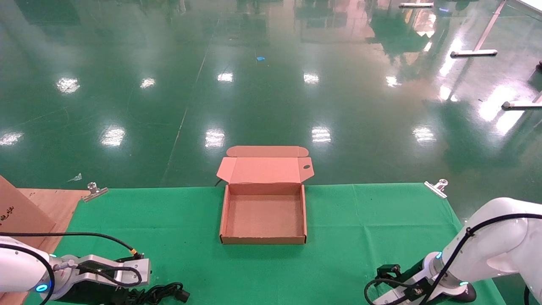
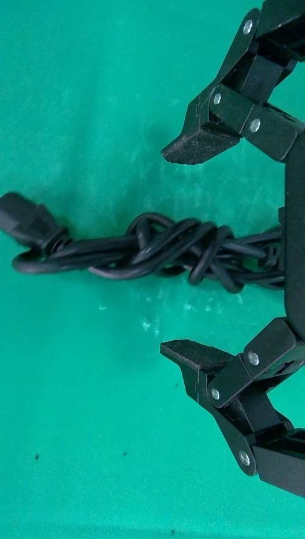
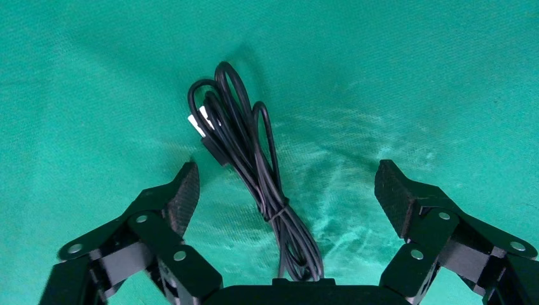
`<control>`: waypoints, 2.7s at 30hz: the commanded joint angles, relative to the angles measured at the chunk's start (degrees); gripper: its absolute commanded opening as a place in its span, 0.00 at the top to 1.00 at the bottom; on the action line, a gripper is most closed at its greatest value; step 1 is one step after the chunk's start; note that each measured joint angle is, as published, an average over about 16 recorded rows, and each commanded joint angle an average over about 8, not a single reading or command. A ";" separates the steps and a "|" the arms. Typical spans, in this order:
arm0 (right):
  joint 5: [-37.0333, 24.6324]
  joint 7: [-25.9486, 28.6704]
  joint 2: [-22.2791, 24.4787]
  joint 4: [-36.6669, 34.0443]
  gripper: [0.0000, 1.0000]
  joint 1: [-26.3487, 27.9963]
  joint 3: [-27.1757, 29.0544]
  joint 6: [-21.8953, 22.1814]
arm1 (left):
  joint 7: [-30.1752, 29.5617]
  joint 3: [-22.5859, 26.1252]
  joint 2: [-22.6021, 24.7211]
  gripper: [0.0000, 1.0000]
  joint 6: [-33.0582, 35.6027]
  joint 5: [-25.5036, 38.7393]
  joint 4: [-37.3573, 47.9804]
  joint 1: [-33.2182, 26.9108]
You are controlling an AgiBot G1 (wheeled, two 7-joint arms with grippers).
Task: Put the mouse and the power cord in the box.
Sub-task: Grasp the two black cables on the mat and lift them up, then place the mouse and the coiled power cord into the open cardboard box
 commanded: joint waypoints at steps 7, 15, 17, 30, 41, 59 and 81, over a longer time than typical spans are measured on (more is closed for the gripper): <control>0.69 -2.89 -1.40 -4.79 0.96 1.16 0.36 0.26 | 1.60 -0.49 0.65 0.75 -1.17 -0.68 2.22 -0.13; 1.29 -4.99 -2.02 -7.99 1.00 2.38 0.70 -0.47 | 2.54 -0.48 0.60 1.00 -0.60 -0.66 3.36 -0.52; 1.41 -5.47 -2.09 -8.61 1.00 2.64 0.76 -0.70 | 2.52 -0.47 0.57 1.00 -0.62 -0.65 3.61 -0.67; 1.99 -7.41 -2.15 -11.53 1.00 3.77 1.13 -1.46 | 2.69 -0.19 1.22 1.00 -1.54 -0.24 4.39 -0.30; 2.35 -8.22 -2.30 -13.02 1.00 4.03 1.37 -1.87 | 2.74 -0.12 1.29 1.00 -3.05 -0.14 4.53 -0.14; 5.35 -8.87 -1.49 -12.71 1.00 10.17 3.48 -5.12 | 4.86 1.02 0.40 1.00 3.68 1.52 2.68 -6.71; 9.54 -3.02 -8.32 -5.17 1.00 22.15 5.59 -4.48 | 12.14 0.14 8.12 1.00 2.48 0.43 -0.93 -20.72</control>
